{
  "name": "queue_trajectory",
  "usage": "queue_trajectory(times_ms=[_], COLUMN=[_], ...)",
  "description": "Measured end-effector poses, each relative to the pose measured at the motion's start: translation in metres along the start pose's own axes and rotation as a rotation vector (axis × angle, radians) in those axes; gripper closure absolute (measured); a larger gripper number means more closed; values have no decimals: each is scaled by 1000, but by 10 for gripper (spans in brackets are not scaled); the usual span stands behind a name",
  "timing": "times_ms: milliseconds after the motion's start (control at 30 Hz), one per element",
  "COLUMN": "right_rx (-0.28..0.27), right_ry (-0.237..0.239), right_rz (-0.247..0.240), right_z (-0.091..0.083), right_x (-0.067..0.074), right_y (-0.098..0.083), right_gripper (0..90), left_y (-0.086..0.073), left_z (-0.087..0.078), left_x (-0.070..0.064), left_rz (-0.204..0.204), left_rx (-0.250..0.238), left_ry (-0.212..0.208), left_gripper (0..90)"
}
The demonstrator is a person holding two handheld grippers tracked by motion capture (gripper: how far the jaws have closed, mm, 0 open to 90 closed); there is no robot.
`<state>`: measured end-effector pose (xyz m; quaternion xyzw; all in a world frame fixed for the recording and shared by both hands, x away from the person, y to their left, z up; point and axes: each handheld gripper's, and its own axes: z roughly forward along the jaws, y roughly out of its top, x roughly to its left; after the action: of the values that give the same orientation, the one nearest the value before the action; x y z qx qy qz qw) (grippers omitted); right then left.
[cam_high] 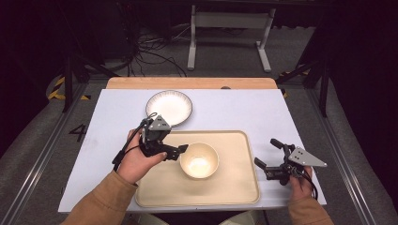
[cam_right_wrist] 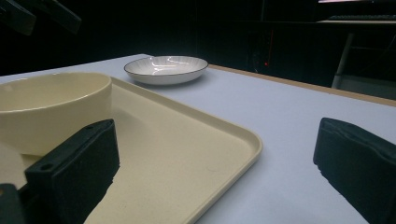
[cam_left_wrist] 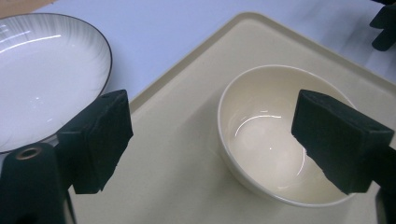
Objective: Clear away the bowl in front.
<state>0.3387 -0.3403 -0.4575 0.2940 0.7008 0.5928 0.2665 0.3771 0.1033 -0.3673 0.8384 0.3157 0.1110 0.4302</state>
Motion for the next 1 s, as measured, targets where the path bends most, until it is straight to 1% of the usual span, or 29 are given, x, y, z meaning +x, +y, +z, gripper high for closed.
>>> queue_trajectory(times_ms=[100,233,267,300,333,367,433,467,567,700,767,867,900,1000], right_rx=[0,0,0,-1,-2,-2,-4,-3,-4,-4,-3,-3,-3,-4], right_ry=[0,0,0,-1,-1,-1,-1,0,-1,-1,-2,-2,-2,-2], right_rz=[-2,-3,-3,-3,-3,-3,-3,-3,-3,-2,-2,-1,-2,-1], right_z=[0,0,0,0,0,0,0,0,0,0,0,0,0,0], right_x=[0,0,0,0,0,0,0,0,0,0,0,0,0,0], right_y=[0,0,0,0,0,0,0,0,0,0,0,0,0,0], right_gripper=[6,6,6,6,6,6,6,6,6,6,6,6,6,6], left_y=[-5,-14,-16,-19,-21,-23,-29,-32,-40,-48,-53,-57,-59,-65], left_z=[-7,-16,-18,-20,-21,-23,-28,-29,-36,-42,-45,-47,-48,-49], left_x=[2,3,4,4,6,7,10,11,15,20,23,25,26,28], left_rz=[21,29,36,27,34,26,26,23,35,36,32,38,40,38], left_rx=[-47,-113,-128,-134,-146,-162,-192,-220,-291,-335,-365,-375,-372,-375], left_ry=[11,26,29,21,18,12,16,17,14,7,-12,-12,-8,-1], left_gripper=[101,89,86,85,76,69,66,66,62,58,56,54,52,48])
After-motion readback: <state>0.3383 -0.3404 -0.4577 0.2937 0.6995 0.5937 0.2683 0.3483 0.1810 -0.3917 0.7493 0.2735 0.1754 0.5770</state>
